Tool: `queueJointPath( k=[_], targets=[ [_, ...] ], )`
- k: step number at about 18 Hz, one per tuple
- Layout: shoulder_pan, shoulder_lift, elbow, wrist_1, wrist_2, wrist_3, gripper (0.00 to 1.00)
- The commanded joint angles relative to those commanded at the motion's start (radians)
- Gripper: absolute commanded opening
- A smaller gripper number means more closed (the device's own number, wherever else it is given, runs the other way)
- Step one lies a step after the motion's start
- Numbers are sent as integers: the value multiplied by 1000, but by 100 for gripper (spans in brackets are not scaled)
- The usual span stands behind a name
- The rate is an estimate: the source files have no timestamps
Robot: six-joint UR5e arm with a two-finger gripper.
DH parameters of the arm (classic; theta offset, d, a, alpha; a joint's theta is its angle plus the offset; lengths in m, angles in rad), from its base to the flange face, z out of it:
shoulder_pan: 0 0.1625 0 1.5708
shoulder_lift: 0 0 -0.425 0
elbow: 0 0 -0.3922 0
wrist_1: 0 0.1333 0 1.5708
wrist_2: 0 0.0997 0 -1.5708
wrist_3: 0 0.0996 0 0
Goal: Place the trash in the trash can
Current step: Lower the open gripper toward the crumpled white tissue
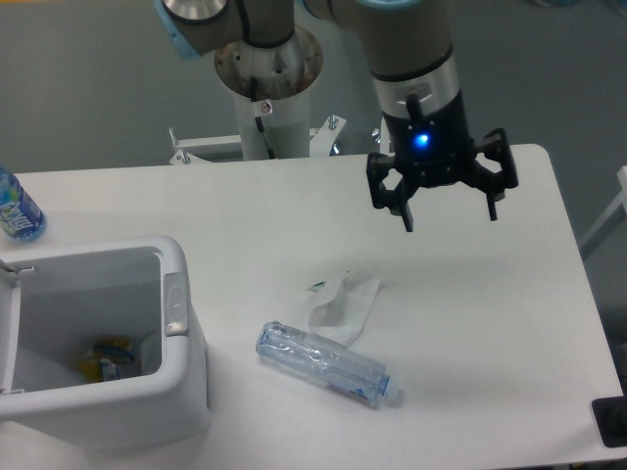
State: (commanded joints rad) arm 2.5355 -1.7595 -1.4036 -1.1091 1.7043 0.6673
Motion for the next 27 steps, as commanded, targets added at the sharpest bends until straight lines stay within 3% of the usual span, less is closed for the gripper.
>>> queueJointPath(
  k=[6,10,14,17,22,27],
  targets=[
    [2,2,-46,2,-11,34,100],
    [-3,6,-119,11,-12,37,100],
    [-12,3,-218,78,-14,38,100],
    [-50,-2,-262,78,-26,45,100],
    [-93,-64,-351,87,-43,43,100],
    [-149,-138,-353,109,-41,43,100]
  ],
)
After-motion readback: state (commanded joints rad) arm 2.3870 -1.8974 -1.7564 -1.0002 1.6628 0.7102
